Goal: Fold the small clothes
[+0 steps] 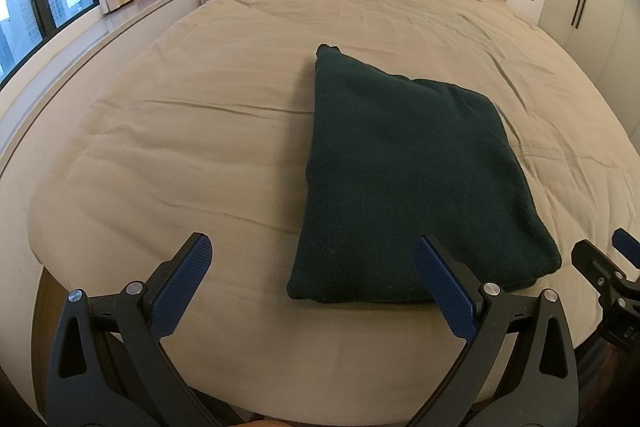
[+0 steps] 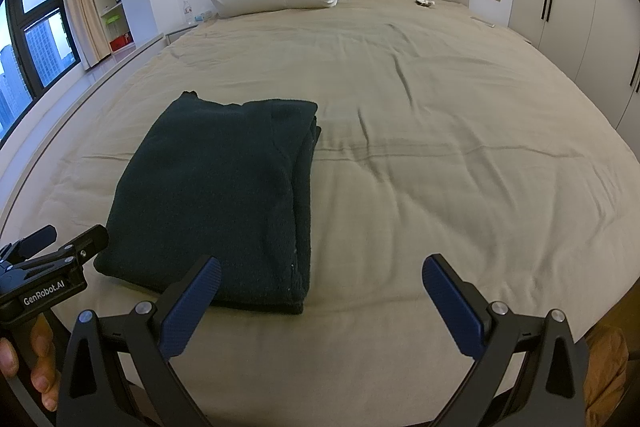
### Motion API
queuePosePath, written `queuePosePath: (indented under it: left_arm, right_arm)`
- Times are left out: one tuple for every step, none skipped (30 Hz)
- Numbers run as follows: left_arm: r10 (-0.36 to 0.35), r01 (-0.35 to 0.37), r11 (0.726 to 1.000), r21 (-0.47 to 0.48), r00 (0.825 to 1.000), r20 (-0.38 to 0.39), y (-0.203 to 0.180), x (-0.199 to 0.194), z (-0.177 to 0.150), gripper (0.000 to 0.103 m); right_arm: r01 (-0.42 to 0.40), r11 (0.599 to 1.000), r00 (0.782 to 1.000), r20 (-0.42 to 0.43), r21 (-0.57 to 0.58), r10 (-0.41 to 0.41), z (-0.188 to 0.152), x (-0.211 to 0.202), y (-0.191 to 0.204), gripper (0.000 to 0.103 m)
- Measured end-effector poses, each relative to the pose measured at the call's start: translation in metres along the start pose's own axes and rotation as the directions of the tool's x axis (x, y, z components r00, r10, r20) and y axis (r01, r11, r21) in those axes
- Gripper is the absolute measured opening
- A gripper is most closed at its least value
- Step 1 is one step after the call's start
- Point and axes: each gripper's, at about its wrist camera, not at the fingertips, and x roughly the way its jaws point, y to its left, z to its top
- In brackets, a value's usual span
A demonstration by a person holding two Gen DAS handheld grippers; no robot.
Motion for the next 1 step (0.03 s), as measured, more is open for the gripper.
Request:
queuePosePath:
  left_arm:
    - [0.0, 0.0, 1.0, -0.001, 1.0, 0.0, 0.0002, -0.0003, -0.0004, 0.103]
  right_arm:
    - [0.0, 1.0, 1.0, 0.0, 0.0, 0.0, 0.0003, 0.0002, -0.0003, 0.103]
